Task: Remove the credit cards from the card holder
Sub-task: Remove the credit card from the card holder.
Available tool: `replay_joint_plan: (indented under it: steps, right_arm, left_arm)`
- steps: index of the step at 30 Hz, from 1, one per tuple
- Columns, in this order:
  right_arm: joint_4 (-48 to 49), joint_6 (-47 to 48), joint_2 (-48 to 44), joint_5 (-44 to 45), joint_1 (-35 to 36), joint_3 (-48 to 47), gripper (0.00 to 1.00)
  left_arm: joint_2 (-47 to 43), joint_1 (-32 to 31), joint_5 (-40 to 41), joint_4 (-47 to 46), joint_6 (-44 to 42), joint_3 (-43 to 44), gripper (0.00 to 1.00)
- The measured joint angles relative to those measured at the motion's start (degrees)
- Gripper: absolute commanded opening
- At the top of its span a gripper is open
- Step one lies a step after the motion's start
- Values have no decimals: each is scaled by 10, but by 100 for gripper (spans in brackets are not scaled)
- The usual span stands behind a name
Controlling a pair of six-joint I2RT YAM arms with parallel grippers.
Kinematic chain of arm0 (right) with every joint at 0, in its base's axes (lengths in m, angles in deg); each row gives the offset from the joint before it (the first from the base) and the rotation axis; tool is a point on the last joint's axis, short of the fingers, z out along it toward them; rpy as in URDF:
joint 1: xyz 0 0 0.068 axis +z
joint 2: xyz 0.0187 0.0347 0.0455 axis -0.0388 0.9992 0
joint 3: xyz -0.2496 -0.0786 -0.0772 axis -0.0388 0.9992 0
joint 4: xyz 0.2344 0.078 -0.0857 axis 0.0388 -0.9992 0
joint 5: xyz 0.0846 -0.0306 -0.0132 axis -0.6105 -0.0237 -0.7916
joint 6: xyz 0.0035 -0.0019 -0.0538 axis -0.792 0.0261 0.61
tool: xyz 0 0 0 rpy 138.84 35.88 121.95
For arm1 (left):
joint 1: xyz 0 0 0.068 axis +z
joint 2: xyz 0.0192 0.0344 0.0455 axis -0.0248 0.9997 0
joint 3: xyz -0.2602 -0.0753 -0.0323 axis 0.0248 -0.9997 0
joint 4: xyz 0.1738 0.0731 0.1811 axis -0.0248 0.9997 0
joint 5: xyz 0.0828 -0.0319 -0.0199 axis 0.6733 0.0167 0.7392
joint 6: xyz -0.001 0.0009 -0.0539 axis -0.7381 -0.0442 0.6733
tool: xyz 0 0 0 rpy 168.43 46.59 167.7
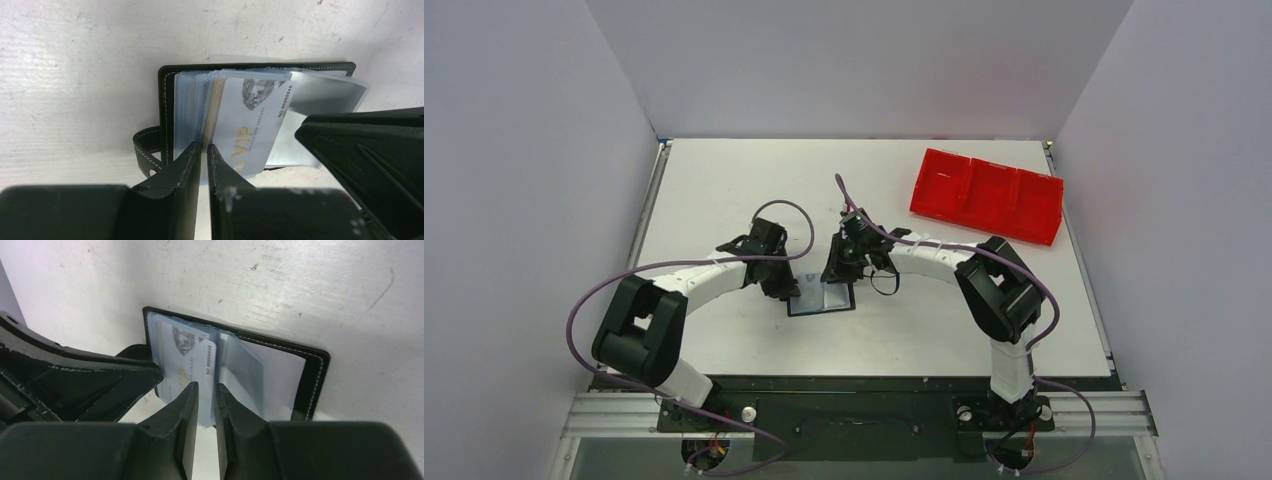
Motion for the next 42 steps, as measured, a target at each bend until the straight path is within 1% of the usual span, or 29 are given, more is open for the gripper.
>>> replay_joint_plan:
  steps: [6,12,14,19,25,30,34,38,42]
  right_arm:
    - [17,-3,0,-13,0,3,14]
    - [34,-7,0,-15,-2,19,20]
    - [37,-10,0,-15,-2,30,20]
    - [55,-23,0,-24,-6,51,20]
    - [98,-46,0,-42,-6,66,16]
    - [122,-60,0,-49,-6,75,10]
    - [131,-68,0,-49,-10,81,8]
    - [141,-76,1,-50,-10,85,14]
    - [150,-78,2,-51,-10,85,14]
  left_arm:
    - [11,0,0,-9,0,7,8]
    - [16,0,0,-12,0,9,7]
    - [18,0,0,-12,0,10,5]
    - [19,0,1,-12,0,11,5]
    - [19,0,1,-12,1,11,5]
    - [20,-1,4,-11,3,11,1]
    - [20,-2,5,-12,5,11,0]
    - [21,-3,7,-12,7,11,0]
    - [21,-4,8,-12,8,12,0]
